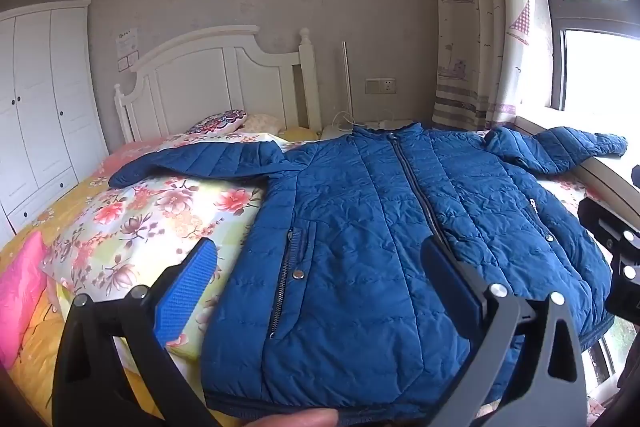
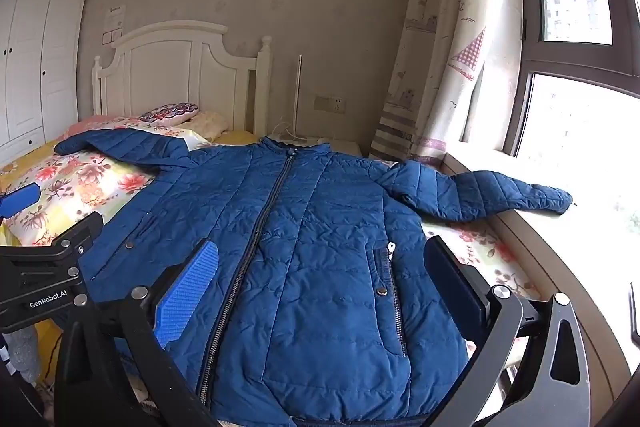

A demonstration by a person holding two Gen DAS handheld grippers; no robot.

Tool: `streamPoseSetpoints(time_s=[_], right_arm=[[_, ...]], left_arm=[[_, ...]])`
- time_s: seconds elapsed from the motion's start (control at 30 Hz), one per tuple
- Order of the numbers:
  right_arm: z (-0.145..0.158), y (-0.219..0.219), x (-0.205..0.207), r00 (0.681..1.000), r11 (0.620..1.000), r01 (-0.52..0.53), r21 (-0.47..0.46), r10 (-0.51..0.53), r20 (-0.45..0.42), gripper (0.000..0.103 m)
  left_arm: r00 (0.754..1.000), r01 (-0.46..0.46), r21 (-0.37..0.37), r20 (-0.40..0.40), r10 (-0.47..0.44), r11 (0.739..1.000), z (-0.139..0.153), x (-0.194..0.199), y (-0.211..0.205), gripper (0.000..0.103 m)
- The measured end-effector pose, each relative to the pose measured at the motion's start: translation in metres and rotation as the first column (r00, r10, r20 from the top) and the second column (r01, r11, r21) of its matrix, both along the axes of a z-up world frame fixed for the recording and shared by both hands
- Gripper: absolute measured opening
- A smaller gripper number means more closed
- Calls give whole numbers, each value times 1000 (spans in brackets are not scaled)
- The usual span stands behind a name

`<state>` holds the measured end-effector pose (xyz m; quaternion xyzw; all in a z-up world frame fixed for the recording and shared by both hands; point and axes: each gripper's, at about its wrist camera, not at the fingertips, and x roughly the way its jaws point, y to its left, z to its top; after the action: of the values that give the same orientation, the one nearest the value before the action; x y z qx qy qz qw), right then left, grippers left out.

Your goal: Fold large clothes

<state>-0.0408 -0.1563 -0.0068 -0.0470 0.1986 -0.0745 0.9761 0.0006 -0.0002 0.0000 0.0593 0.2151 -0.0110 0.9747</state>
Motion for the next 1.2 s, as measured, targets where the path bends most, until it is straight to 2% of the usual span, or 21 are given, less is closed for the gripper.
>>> streamPoseSetpoints(time_s=[0.17,1.2], right_arm=[[2,2,0,1000,1000,0,3,0,-2,98],[-5,-7,4,1000,999,4,36,-4,-15,98]], left_arm=[[1000,-3,7,17,2,1000,-3,-8,-7,101],[1000,8,2,0,-8,1000,-1,-2,-5,101]])
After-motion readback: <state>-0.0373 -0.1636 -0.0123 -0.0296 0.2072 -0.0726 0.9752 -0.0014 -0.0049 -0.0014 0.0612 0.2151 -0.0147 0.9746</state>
